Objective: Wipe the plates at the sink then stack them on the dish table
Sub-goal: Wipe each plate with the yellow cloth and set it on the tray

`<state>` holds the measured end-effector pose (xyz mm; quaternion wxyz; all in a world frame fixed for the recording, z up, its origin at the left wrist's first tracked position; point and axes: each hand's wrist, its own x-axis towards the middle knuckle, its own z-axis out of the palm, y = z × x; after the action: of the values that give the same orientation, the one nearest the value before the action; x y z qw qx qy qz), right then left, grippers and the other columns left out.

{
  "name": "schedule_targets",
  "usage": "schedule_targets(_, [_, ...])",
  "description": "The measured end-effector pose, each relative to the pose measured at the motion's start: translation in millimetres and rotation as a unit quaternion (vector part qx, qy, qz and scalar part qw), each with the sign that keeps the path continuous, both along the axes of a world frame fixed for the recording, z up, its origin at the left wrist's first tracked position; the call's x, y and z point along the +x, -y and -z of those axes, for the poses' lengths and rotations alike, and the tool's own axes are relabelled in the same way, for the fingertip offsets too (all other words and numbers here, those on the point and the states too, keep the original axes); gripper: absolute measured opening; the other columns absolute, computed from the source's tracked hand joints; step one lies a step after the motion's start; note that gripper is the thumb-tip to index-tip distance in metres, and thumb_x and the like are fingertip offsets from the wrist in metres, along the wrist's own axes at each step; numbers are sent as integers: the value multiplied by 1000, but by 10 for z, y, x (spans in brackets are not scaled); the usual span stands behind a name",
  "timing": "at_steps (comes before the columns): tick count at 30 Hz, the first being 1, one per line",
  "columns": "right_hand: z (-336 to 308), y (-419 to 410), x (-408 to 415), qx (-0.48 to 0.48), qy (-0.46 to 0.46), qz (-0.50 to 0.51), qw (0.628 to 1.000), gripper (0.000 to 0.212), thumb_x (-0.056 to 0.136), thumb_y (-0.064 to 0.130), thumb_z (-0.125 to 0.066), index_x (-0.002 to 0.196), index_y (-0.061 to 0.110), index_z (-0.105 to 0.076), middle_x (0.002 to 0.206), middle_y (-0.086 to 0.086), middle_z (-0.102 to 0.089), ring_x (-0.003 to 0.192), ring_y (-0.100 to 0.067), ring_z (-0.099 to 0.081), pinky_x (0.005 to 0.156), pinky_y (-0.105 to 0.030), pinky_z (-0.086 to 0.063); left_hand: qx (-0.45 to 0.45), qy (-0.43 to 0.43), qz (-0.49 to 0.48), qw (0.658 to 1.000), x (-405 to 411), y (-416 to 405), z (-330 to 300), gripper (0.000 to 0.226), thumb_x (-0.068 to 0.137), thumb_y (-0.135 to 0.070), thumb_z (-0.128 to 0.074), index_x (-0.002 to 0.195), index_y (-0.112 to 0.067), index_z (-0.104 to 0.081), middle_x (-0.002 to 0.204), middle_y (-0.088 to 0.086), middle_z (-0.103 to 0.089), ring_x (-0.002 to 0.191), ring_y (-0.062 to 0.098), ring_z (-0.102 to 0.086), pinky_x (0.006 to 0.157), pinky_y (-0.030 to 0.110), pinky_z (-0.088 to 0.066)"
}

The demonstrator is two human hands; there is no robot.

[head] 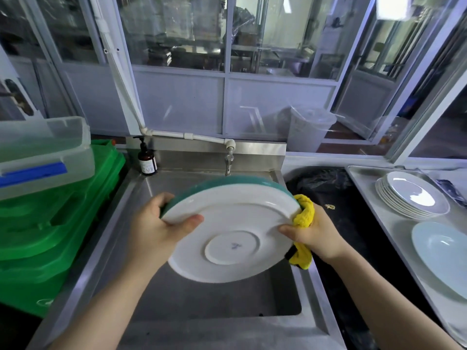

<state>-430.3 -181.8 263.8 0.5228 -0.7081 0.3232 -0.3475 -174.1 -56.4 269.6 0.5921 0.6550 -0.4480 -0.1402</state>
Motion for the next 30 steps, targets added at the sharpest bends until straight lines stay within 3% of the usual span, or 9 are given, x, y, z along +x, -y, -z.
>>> schedule_targets(4, [0, 0, 76, 47, 39, 16, 998, 43, 54, 29, -84, 94, 22, -68, 98, -12, -72, 89, -32, -69, 76, -46, -57, -3, -93, -11, 996, 58, 70, 209, 43, 49, -54, -67, 75, -22, -57, 65, -7, -65, 60, 12, -56, 58, 31, -47])
schedule_targets(7, [-49, -29, 136, 24, 21, 43, 999, 42, 51, 30, -85, 87, 19, -68, 86, -3, -73, 77, -19, -69, 68, -36, -58, 24, -71, 26, 997, 145, 82, 254, 45, 56, -58, -65, 86, -25, -57, 79, -2, -65, 71, 18, -60, 64, 39, -47])
schedule_targets(9, [-107, -74, 179, -41, -30, 73, 996, 39, 48, 31, -85, 82, 21, -66, 76, 7, -69, 68, -9, -62, 65, -30, -56, 60, -17, 52, 997, 178, 67, 212, 48, 60, -57, -70, 98, -33, -54, 94, -9, -66, 83, 10, -63, 69, 29, -50])
schedule_targets(11, [-186, -117, 230, -115, -96, 81, 985, 38, 50, 28, -86, 81, 29, -63, 71, 12, -65, 65, -5, -59, 63, -26, -52, 68, 99, 70, 990, 174, 59, 166, 52, 68, -39, -80, 112, -35, -53, 105, -16, -62, 94, 1, -59, 76, 21, -48])
schedule_targets(14, [-305, -215, 328, -217, -208, 53, 952, 42, 53, 25, -88, 81, 38, -59, 73, 12, -64, 71, -12, -62, 66, -32, -52, 28, 292, 119, 948, 7, 72, 56, 45, 73, -18, -75, 113, -28, -57, 96, -25, -54, 87, -1, -53, 75, 13, -45])
schedule_targets(16, [-347, -281, 360, -248, -240, 39, 938, 42, 54, 26, -87, 86, 35, -61, 75, 9, -65, 72, -16, -62, 66, -36, -52, 27, 356, 148, 922, -143, 83, -24, 36, 73, -36, -70, 105, -24, -59, 89, -20, -53, 80, 3, -50, 68, 18, -44])
schedule_targets(20, [-384, -349, 340, -224, -202, 14, 953, 47, 56, 22, -89, 85, 41, -57, 78, 9, -65, 72, -14, -61, 67, -35, -51, -13, 435, 78, 897, -242, 124, -152, 57, 63, -69, -59, 79, -14, -62, 68, -6, -62, 56, 15, -58, 49, 19, -36])
schedule_targets(25, [-464, -287, 296, -246, -203, 3, 948, 48, 56, 27, -88, 96, 34, -64, 80, 14, -65, 74, -8, -61, 67, -28, -50, -61, 382, 22, 922, -267, 87, -133, 60, 57, -67, -62, 71, -8, -64, 59, -2, -60, 50, 15, -53, 50, 20, -31])
schedule_targets(30, [-464, -87, 164, -197, -150, 9, 969, 46, 49, 41, -84, 87, 41, -58, 76, 22, -62, 69, 1, -57, 64, -15, -44, -47, 261, -6, 964, -226, 52, -149, 63, 53, -66, -63, 74, -6, -65, 56, -2, -57, 48, 16, -47, 45, 20, -30])
